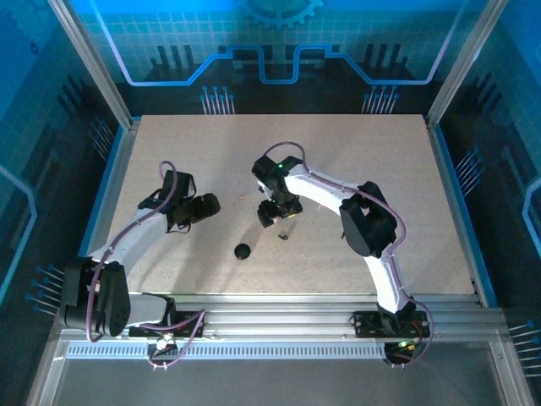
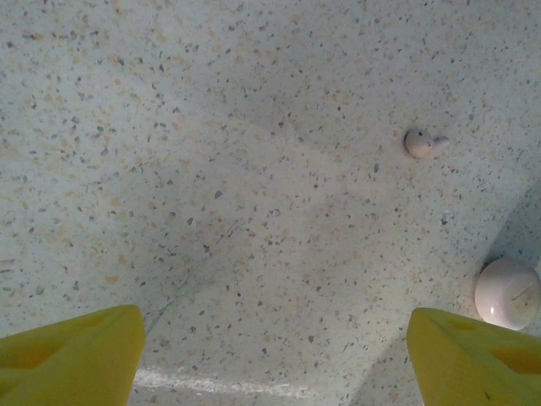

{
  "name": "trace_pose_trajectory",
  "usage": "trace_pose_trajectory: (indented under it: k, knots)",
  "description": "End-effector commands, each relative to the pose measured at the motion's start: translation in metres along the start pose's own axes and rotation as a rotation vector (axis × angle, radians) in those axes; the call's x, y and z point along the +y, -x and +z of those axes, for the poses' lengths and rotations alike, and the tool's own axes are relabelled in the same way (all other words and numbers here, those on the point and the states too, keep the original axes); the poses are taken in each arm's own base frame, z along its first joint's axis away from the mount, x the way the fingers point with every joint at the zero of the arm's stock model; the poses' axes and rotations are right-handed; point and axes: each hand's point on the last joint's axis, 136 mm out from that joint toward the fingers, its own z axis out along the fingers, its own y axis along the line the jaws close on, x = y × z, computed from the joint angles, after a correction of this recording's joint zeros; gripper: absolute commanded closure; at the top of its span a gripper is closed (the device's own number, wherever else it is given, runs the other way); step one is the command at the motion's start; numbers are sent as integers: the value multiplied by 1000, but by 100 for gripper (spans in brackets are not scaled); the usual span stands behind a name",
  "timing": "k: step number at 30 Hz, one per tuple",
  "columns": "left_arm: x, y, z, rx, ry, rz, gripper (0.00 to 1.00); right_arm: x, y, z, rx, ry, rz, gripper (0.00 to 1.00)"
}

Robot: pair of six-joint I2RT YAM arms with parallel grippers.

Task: Insert wireless bluetooth earbuds into charging case

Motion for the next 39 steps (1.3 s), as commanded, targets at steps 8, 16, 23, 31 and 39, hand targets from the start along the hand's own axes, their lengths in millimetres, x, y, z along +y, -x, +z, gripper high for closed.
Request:
trace_pose_trajectory:
  k: [8,16,23,31,39]
  knots:
    - [2,1,-3,-25,-25,-5,19,9,20,22,-30,0,-10,26]
    - [0,-1,-4,-25,-49,9,19,8,24,25,-40,-102,-272,23]
    - [0,0,-9,-55,-59,54,19,15,8,29,8,-38,-603,19]
    - [-1,5,-18,-105,-70,75,20,15,14,31,34,51,-694,26]
    - [0,4,-18,-99,-61,80,20,12,30,38,16,45,-706,28]
